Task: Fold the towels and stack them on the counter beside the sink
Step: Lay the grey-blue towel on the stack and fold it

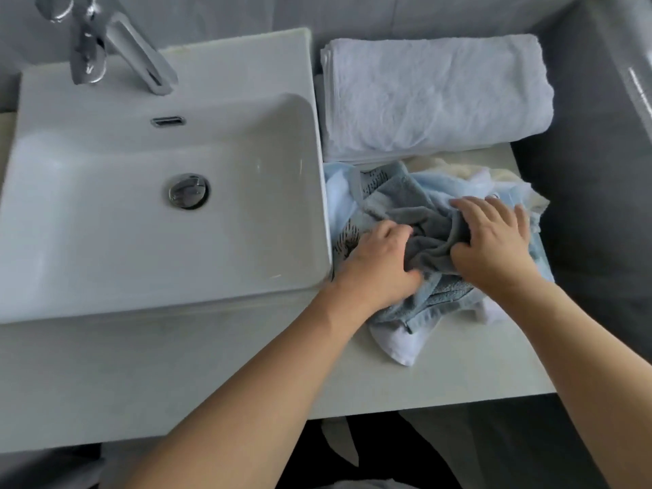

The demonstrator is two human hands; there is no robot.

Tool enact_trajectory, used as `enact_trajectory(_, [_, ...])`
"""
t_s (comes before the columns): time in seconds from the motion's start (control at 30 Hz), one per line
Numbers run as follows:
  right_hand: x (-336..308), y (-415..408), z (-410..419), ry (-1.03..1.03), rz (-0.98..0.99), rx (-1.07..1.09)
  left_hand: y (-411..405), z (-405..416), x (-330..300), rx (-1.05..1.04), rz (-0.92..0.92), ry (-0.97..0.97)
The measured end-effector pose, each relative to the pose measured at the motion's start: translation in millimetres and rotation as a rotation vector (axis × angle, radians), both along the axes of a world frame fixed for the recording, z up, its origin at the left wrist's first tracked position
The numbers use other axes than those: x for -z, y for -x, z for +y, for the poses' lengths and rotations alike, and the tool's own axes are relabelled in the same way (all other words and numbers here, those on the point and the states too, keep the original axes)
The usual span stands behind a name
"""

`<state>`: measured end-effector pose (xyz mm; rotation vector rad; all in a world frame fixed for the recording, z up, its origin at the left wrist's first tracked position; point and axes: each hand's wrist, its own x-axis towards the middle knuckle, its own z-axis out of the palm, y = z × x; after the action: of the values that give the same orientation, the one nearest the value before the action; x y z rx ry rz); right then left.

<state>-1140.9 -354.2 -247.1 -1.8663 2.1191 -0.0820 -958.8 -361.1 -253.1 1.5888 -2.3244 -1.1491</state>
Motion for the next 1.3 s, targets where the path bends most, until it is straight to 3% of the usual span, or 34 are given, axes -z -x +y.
enact_trajectory(0.1, [2.6, 16.5, 1.0, -0.08, 0.023, 0.021, 14.4, 7.4, 14.1, 0.077, -0.217, 0.093])
enact_trajectory(0.17, [5.2, 24.1, 1.5, -0.037, 0.009, 0.055, 17.9, 11.6, 14.6, 0.018, -0.199, 0.207])
enact_trajectory(0.27, [6.8, 33.6, 1.7, 0.201, -0.136, 0.117, 19.8, 10.4, -4.9, -0.265, 0.107, 0.106])
enact_trajectory(0.33, [-0.3, 34.4, 5.4, 0.336, -0.356, 0.154, 17.5, 4.1, -27.0, -0.626, 0.401, -0.095])
enact_trajectory(0.4, [-4.9, 30.1, 12.2, 0.37, -0.518, 0.062, 11.6, -5.4, -45.3, -0.936, 0.766, -0.348])
enact_trajectory(0.47, [-3.2, 22.5, 16.6, 0.319, -0.577, -0.059, 2.7, -10.9, -65.7, -1.01, 1.011, -0.635])
enact_trajectory(0.57, [4.1, 7.7, 14.1, 0.241, -0.514, -0.14, -10.8, -11.0, -94.9, -0.952, 1.13, -0.746])
enact_trajectory(0.7, [9.6, -17.6, 6.1, 0.125, -0.332, -0.284, -22.8, -2.3, -117.7, -0.967, 1.16, -0.625])
enact_trajectory(0.77, [9.2, -32.8, 1.4, 0.216, -0.354, -0.345, -32.1, 4.8, -122.8, -0.94, 1.158, -0.621])
enact_trajectory(0.8, [7.7, -40.9, -1.3, 0.254, -0.455, -0.308, -40.1, 8.9, -122.2, -0.918, 1.169, -0.629])
enact_trajectory(0.93, [-19.8, -80.1, -4.8, 0.254, -1.037, 0.166, -84.8, 20.0, -125.9, -0.915, 1.2, -0.666])
enact_trajectory(1.13, [-72.9, -170.7, -12.9, 0.361, -1.382, 0.287, -172.0, 23.9, -131.4, -0.926, 1.225, -0.561])
enact_trajectory(1.3, [-98.7, -273.7, -4.7, 0.288, -1.454, 0.251, -282.5, 35.6, -134.0, -0.962, 1.183, -0.524])
